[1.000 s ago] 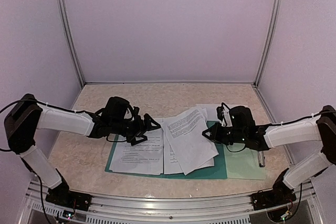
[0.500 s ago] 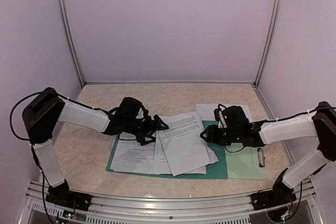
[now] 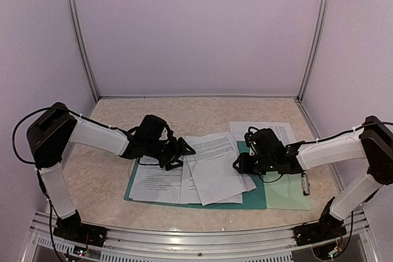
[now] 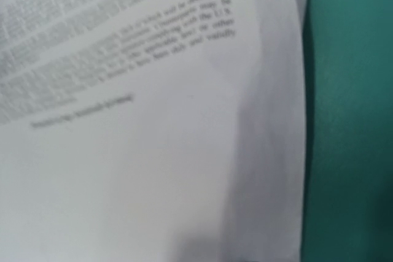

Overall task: Put the files into the folder
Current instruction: Pass from the right arm to the left

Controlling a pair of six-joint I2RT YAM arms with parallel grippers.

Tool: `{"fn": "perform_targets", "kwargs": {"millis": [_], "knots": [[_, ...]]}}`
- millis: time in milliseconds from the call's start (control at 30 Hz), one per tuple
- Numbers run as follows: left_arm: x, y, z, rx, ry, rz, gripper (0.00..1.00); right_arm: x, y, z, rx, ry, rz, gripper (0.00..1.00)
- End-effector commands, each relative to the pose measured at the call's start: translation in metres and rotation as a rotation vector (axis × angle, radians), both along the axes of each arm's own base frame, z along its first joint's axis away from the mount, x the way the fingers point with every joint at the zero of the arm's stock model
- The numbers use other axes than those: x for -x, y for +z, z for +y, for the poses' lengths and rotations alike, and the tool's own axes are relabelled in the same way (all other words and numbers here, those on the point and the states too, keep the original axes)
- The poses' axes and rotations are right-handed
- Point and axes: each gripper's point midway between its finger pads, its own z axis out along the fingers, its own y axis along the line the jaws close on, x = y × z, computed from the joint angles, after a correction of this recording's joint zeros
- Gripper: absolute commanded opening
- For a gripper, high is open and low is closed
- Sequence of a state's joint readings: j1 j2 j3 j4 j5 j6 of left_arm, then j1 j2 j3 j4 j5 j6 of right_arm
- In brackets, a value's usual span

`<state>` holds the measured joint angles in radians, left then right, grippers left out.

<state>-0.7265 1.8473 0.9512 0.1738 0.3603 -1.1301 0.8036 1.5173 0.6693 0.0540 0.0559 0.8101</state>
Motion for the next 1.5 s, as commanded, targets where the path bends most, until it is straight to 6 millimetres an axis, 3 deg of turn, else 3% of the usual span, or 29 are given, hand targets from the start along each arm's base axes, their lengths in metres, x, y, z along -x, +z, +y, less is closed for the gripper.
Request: {"fn": "perform_targets", "kwargs": {"millis": [0, 167, 600, 867, 1067, 1200, 1467], "knots": [[0.005, -0.006, -0.002, 0.01, 0.003, 0.009, 0.69, 0.006, -0.009, 0.006, 0.035, -0.007, 0.01, 0.3], [0.008, -0.009, -0.002, 0.02, 0.011, 0.018, 0.59, 0.01, -0.018, 0.012, 0.032, -0.031, 0.031, 0.27], [0.01, -0.003, -0.003, 0.034, 0.003, -0.019, 0.48, 0.021, -0.025, 0.025, 0.091, -0.094, 0.011, 0.23], [0.007, 0.004, -0.002, 0.041, 0.005, -0.065, 0.36, 0.023, -0.019, 0.015, 0.081, -0.146, 0.001, 0.2], [0.003, 0.011, -0.008, 0.035, -0.045, -0.123, 0.19, 0.019, 0.012, 0.014, 0.056, -0.112, -0.086, 0.27], [0.0, 0.012, -0.009, 0.007, -0.082, -0.159, 0.02, 0.016, 0.027, 0.006, 0.075, -0.095, -0.115, 0.32], [0.01, 0.025, 0.001, -0.048, -0.17, -0.222, 0.0, 0.007, 0.037, -0.01, 0.05, -0.037, -0.1, 0.53]]}}
